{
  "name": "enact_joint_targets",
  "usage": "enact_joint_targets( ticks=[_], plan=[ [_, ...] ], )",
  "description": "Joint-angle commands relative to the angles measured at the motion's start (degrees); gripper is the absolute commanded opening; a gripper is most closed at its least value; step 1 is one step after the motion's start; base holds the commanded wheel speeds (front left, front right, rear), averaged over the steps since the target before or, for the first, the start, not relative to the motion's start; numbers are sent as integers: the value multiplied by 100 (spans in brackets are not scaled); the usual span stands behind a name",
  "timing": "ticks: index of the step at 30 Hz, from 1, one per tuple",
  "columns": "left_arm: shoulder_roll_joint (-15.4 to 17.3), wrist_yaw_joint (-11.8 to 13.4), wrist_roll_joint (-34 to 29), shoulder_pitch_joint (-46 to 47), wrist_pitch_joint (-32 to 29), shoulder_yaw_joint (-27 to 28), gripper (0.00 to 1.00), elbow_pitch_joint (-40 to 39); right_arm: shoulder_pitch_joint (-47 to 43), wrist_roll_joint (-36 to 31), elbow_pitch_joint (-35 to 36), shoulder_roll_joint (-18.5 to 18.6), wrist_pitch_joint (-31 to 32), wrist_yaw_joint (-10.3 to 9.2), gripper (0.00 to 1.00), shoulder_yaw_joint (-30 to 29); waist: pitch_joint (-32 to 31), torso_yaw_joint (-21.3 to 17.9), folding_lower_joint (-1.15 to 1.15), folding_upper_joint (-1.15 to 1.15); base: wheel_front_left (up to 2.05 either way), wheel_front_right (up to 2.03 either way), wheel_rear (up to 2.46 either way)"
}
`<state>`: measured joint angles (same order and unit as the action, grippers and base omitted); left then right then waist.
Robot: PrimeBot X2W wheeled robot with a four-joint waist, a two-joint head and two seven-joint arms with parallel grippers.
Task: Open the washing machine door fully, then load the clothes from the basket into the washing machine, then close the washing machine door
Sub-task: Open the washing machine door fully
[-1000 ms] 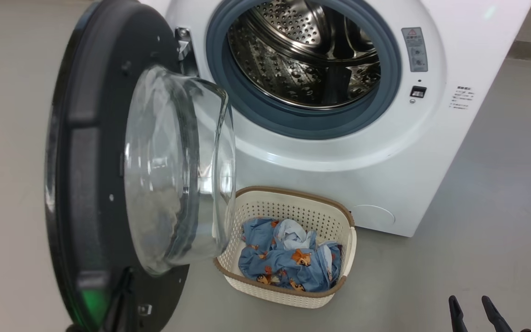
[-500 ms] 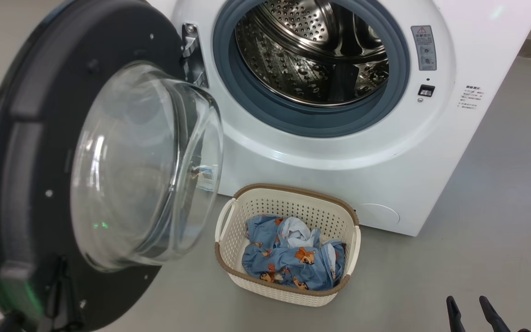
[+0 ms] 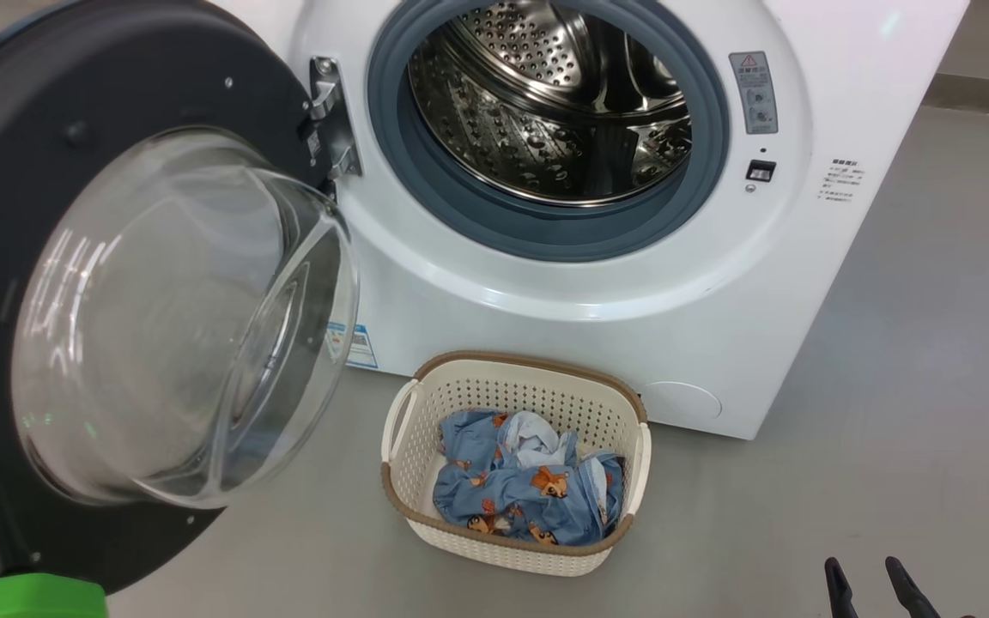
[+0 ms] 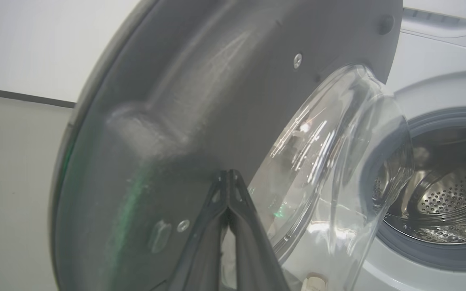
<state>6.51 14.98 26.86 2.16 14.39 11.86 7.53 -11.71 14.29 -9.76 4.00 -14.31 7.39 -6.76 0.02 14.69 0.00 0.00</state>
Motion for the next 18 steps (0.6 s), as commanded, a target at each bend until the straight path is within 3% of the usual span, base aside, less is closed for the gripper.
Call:
enact_joint_targets(
  ticks=[1,10,18],
  plan=[
    [271,-13,-67,349,59,377,0,11,102,53,100,120,-69,10,100,125,-26,-33,0,0,0,0,0],
    [410,-254,-386,712,60,796,0,748,113,39,45,77,-69,10,100,156,-73,-93,0,0,0,0,0],
    [299,-461,-633,887,61,1011,0,906,124,44,39,58,-69,10,100,150,-87,-127,0,0,0,0,0]
  ],
)
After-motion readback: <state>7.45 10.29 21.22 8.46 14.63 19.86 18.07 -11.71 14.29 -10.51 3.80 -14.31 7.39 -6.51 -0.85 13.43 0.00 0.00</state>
